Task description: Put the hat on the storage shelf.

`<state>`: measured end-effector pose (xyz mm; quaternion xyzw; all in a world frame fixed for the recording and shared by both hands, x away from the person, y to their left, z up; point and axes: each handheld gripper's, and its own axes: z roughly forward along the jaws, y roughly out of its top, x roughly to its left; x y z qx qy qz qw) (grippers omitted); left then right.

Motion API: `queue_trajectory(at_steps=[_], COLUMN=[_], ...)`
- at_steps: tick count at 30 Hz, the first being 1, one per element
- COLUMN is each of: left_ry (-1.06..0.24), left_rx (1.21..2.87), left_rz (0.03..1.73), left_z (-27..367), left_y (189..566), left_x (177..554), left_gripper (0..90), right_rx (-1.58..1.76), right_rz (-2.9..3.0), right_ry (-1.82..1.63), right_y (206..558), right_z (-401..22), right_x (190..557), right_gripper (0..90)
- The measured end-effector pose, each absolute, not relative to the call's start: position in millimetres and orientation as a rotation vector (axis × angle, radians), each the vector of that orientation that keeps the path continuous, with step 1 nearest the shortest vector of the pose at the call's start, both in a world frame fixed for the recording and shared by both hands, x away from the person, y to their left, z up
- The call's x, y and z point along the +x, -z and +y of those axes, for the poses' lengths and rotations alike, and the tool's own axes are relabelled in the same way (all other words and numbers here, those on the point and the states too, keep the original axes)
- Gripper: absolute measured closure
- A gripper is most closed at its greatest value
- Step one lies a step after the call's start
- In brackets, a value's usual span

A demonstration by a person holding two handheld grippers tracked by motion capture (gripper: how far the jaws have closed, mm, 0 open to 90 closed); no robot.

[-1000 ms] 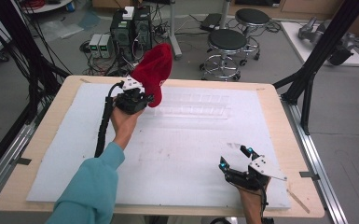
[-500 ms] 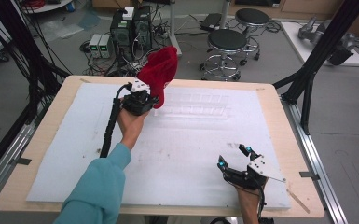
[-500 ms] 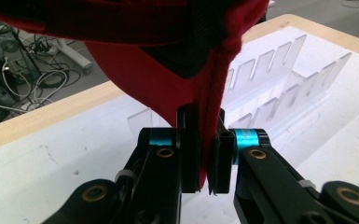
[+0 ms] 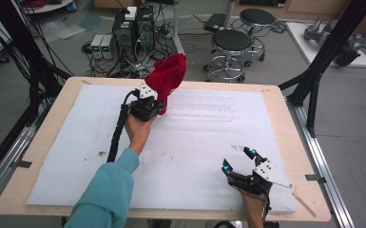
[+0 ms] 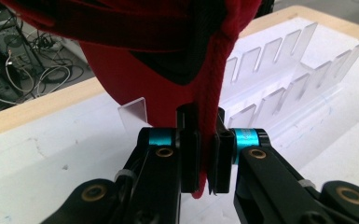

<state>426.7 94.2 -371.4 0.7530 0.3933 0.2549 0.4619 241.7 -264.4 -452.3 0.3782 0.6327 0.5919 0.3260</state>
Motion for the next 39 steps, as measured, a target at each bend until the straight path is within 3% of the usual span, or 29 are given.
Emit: queue_trajectory(at_steps=[8, 16, 19, 22, 25, 26, 32, 39], left_ry=[-0.590, -0.516, -0.491, -0.495, -0.421, -0.410, -0.429, -0.465], left_rx=[1.861, 1.862, 1.861, 1.850, 1.830, 1.828, 1.799, 1.737], left_rz=[0.976, 0.988, 0.984, 0.948, 0.944, 0.934, 0.884, 0.766], left_z=[93, 98, 101, 105, 111, 114, 133, 174], left_y=[376, 378, 379, 377, 375, 374, 371, 365], left_x=[423, 419, 419, 417, 416, 415, 399, 355], left_gripper=[80.7, 66.5, 54.7, 34.9, 15.6, 12.7, 10.9, 10.9], right_rx=[0.989, 0.989, 0.980, 0.973, 0.970, 0.972, 0.959, 0.954], right_rz=[1.636, 1.631, 1.624, 1.619, 1.615, 1.614, 1.609, 1.603], right_ry=[-1.569, -1.570, -1.574, -1.582, -1.586, -1.588, -1.596, -1.598], right_y=[453, 453, 454, 454, 454, 454, 455, 455], right_z=[-265, -266, -266, -266, -267, -267, -267, -267], right_x=[240, 240, 239, 238, 238, 238, 237, 236], right_gripper=[11.0, 11.0, 11.0, 11.0, 11.0, 11.0, 11.0, 11.0])
